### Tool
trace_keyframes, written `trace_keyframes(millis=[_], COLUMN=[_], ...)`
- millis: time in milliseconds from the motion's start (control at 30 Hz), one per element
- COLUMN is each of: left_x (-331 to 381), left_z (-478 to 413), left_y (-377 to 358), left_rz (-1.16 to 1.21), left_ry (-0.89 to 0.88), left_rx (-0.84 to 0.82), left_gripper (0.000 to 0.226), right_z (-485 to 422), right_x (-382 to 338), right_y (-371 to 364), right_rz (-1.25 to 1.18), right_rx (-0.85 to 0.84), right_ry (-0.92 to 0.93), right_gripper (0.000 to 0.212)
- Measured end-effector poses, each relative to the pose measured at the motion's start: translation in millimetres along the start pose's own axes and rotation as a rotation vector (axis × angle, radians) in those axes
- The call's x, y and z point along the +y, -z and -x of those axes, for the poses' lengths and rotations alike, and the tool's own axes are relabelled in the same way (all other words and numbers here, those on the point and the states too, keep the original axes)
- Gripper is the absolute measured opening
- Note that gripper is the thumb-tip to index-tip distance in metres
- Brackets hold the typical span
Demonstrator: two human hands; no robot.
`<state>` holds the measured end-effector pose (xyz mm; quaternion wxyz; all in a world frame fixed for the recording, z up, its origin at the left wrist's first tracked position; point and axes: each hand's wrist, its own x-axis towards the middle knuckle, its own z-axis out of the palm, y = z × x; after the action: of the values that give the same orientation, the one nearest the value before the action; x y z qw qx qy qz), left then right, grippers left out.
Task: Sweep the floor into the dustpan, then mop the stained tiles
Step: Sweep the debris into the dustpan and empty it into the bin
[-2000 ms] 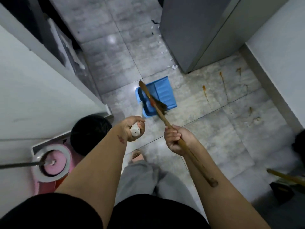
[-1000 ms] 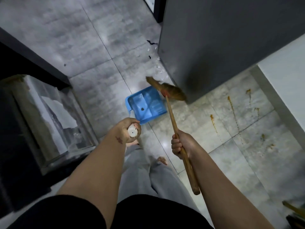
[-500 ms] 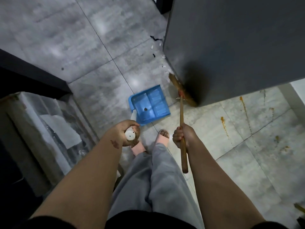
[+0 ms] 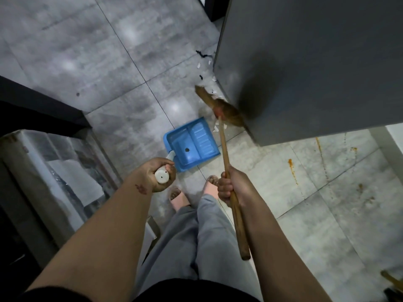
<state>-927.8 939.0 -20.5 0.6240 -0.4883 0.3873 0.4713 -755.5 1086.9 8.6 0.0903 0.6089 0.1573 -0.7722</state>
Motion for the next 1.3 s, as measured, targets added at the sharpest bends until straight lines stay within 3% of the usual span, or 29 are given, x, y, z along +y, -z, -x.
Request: trace_keyframes(millis=[133,433,600,733,933,1033,1300], left_x=[7.0,18.7,27.6,33.5,44.9,54.7,83.7], left_z=[1.0,13.0,24.4,28.4,38.7,48.3,58.0], left_y=[4.3,15.7,20.3,26.1,34.3,35.7,19.9], left_rz=[0.022,0.081,0.123,0.098,0.095,0.109,0.104], left_ry=[0.0,-0.06,-0.109,-0.117,-0.13,-0.133,-0.171], left_rx=[-0.018,0.014,0.014,0.017,0.0,-0.007,0.01], left_gripper=[0.011,0.008,0.005,0.006,0.008,0.013,0.012], right_z=[-34.2,-30.5,-6.3,-28.0,-48.8,-37.0,-34.6], right_x=[-26.8,-10.9,-9.9,-31.2,-15.6,-1.4,-37.6], right_y=[-5.8,-33.2,-24.6,-32.0,-65.5,-79.8,-77.9], right_rz=[-0.073,-0.158,-0.083,-0.173,-0.323,-0.286,-0.069], right_rx=[0.068,-0.128,-0.029,0.007,-0.168,-0.21,-0.012], right_ry=[-0.022,-0.072,-0.003,-0.054,-0.145,-0.126,0.031], right_gripper=[0.037,0.043,0.041,0.045,0.047,0.047,0.039])
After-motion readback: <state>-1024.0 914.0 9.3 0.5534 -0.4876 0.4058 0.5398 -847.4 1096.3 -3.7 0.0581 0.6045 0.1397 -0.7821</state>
